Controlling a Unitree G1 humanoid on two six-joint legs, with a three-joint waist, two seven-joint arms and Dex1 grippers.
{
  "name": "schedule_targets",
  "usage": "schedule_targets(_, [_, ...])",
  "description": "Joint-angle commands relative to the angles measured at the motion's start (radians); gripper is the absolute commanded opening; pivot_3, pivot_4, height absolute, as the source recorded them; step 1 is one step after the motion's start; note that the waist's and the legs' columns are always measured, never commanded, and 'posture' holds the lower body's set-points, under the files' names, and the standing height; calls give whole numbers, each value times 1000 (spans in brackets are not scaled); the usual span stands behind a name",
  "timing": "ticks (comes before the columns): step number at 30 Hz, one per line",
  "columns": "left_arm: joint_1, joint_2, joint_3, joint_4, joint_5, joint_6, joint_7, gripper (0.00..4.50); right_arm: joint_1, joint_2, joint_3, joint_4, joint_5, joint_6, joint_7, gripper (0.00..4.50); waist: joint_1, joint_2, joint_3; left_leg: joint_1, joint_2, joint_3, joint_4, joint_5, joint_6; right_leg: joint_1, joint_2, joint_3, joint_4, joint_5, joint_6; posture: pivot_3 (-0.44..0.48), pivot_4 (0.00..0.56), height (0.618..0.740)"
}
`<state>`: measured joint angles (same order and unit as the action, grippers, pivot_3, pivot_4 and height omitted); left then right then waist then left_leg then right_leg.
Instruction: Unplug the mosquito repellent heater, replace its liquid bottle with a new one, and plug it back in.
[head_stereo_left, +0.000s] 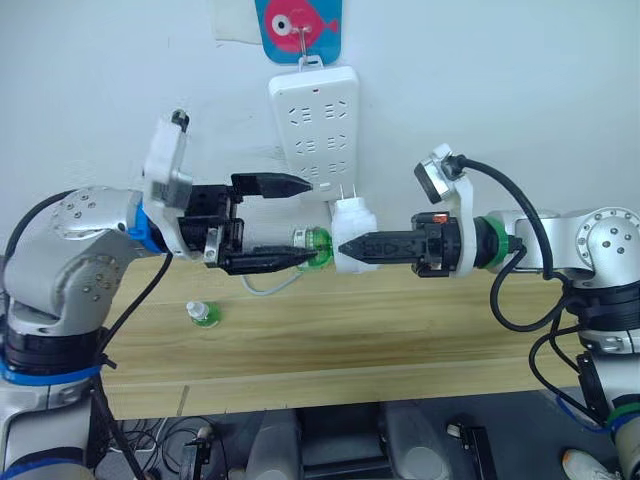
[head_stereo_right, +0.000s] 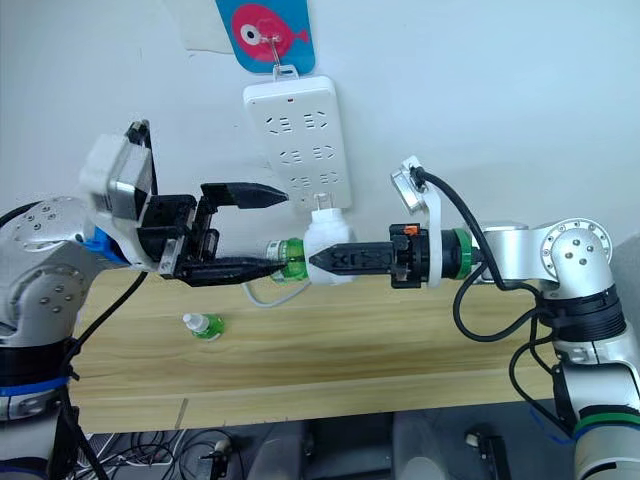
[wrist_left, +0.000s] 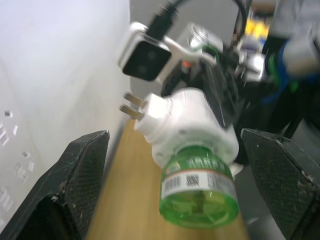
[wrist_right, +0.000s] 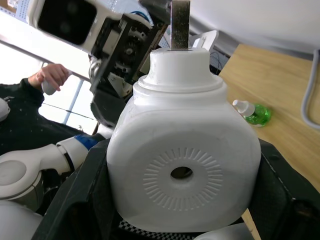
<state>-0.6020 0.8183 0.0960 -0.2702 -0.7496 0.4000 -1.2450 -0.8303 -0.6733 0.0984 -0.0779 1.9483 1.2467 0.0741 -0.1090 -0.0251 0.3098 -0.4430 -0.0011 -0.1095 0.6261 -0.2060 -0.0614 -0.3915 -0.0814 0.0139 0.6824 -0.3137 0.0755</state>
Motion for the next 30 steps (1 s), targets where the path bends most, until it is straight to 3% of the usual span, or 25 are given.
schedule_targets(1, [12,-17,-14,8,141,-227,-68,4463,5,16,-54,-9,24,-9,-22,3019,-1,0,0,0,0,0,0,0,0,0,0,0,0,0,0,-153,281,730])
schedule_targets(5, [24,-41,-26,30,219,-369,-101,4463,4,37,-71,-1,24,-4,-45,3019,-1,0,0,0,0,0,0,-1,1,0,0,0,0,0,0,-152,281,730])
schedule_targets(17, [38,-120,-49,91,445,-714,12,4463,3,99,-106,31,24,3,-118,3019,-3,0,0,-1,0,-1,1,-2,3,0,0,-1,2,0,0,-148,290,730])
schedule_targets(30, [9,-113,-65,217,517,-940,58,4463,-4,175,-157,58,24,16,-194,3019,-6,0,0,-1,-1,-2,2,-2,3,0,0,-1,3,0,0,-153,302,730])
